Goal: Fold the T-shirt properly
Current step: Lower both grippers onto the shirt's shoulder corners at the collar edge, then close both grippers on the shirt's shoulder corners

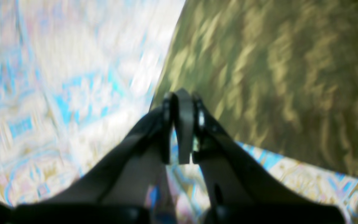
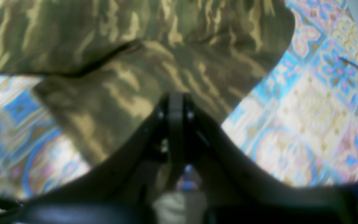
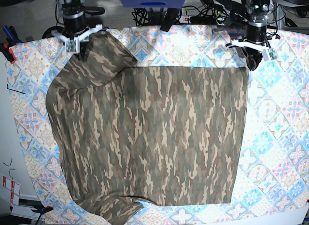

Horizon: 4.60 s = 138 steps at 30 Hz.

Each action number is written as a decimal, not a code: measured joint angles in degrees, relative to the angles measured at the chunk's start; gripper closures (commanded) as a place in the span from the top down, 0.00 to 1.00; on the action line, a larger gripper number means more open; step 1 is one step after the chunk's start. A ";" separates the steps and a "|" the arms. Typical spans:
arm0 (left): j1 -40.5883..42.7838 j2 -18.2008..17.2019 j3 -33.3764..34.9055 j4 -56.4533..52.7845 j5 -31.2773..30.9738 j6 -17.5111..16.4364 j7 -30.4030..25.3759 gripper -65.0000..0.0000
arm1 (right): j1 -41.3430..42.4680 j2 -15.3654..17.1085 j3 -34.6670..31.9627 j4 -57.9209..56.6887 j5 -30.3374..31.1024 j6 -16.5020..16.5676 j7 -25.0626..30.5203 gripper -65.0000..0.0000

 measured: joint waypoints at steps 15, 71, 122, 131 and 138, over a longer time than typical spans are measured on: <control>-11.30 -3.34 -7.87 0.09 -11.23 0.02 25.20 0.20 | 11.72 2.10 15.34 0.94 26.60 15.41 -25.20 0.28; -22.69 -10.47 -7.91 -8.04 -8.20 -9.70 42.95 0.21 | 18.91 4.15 24.85 -27.21 51.58 16.48 -36.44 0.56; -39.23 -11.47 -3.34 -48.35 -2.64 -35.63 28.63 0.40 | 20.85 5.75 12.07 -28.94 52.54 16.44 -29.77 0.55; -38.38 -10.95 -2.64 -47.82 -4.00 -38.77 32.65 0.40 | 20.76 5.75 12.07 -28.94 52.54 16.44 -29.62 0.55; -37.48 -8.92 -3.26 -47.01 -0.90 -38.29 30.97 0.40 | 20.79 5.70 12.07 -28.79 52.35 16.39 -29.64 0.55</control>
